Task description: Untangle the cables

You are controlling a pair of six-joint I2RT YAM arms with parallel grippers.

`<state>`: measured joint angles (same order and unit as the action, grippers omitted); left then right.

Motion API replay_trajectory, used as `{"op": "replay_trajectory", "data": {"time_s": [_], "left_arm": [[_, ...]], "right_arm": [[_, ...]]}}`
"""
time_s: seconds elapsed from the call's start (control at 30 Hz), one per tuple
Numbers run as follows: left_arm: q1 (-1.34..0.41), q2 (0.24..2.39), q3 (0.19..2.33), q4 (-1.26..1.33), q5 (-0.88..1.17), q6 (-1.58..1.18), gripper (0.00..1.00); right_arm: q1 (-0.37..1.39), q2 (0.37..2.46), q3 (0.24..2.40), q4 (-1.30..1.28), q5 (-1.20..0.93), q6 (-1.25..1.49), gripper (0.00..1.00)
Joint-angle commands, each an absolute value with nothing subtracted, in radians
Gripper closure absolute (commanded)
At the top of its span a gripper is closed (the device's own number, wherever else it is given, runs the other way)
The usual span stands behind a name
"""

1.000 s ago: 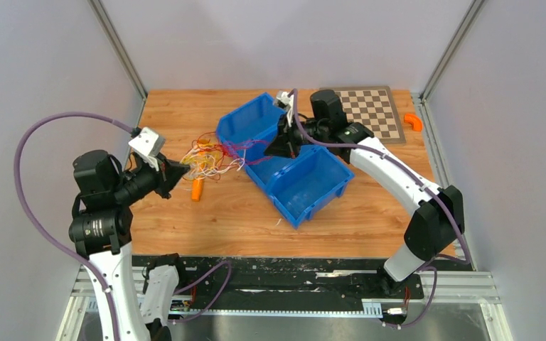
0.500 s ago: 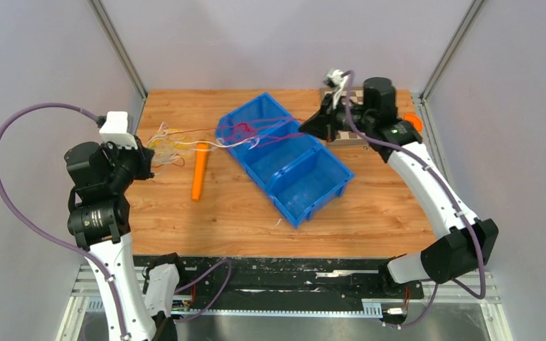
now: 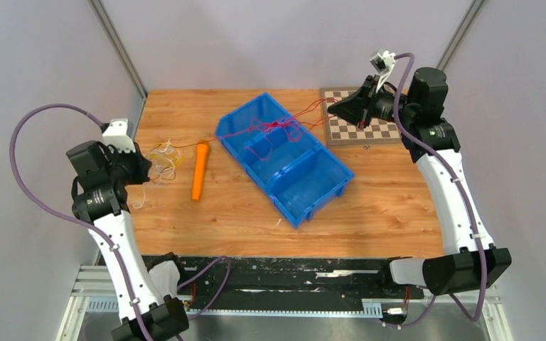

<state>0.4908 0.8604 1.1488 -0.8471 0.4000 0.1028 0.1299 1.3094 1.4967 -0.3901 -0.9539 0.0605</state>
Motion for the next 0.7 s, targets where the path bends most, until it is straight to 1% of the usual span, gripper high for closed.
{"op": "replay_trajectory", "data": {"time_s": [0.0, 0.03, 0.17, 0.3, 0.33, 0.37, 0.4, 0.43, 0.47, 0.5, 0.53, 0.6, 0.67], "left_arm": [[0.506, 0.797, 1.154, -0.909, 0.823, 0.256, 1.0], [0.49, 0.794, 1.153, -0.946, 0.883, 0.285, 1.0], [0.433, 0.832, 1.127, -1.099, 0.898, 0.422, 1.0], [0.396, 0.821, 1.03, -1.104, 0.901, 0.463, 1.0], [0.384, 0.817, 1.015, -1.086, 0.877, 0.464, 0.95], [0.357, 0.814, 0.996, -1.075, 0.86, 0.464, 0.82], [0.342, 0.809, 0.991, -1.052, 0.828, 0.457, 0.55], [0.339, 0.807, 0.994, -1.044, 0.824, 0.455, 0.41], [0.337, 0.804, 1.003, -1.036, 0.836, 0.447, 0.24], [0.336, 0.799, 1.029, -1.034, 0.855, 0.445, 0.19], [0.335, 0.797, 1.045, -1.042, 0.918, 0.449, 0.15], [0.325, 0.784, 1.11, -1.048, 1.027, 0.447, 0.13], [0.302, 0.775, 1.143, -1.023, 1.094, 0.415, 0.12]], "right_arm": [[0.162, 1.316, 1.514, -0.223, -1.107, 0.26, 1.0], [0.192, 1.327, 1.512, -0.209, -1.117, 0.274, 1.0], [0.327, 1.367, 1.508, -0.179, -1.099, 0.271, 1.0], [0.415, 1.419, 1.523, -0.163, -1.097, 0.267, 1.0], [0.43, 1.434, 1.529, -0.162, -1.098, 0.266, 1.0], [0.445, 1.447, 1.533, -0.162, -1.098, 0.262, 1.0], [0.463, 1.457, 1.536, -0.161, -1.097, 0.259, 1.0], [0.481, 1.467, 1.538, -0.161, -1.097, 0.255, 1.0], [0.501, 1.478, 1.538, -0.161, -1.096, 0.252, 1.0], [0.521, 1.488, 1.538, -0.161, -1.091, 0.247, 1.0], [0.54, 1.497, 1.538, -0.16, -1.092, 0.242, 1.0], [0.579, 1.517, 1.541, -0.16, -1.09, 0.227, 1.0], [0.61, 1.532, 1.543, -0.16, -1.082, 0.216, 1.0]]}}
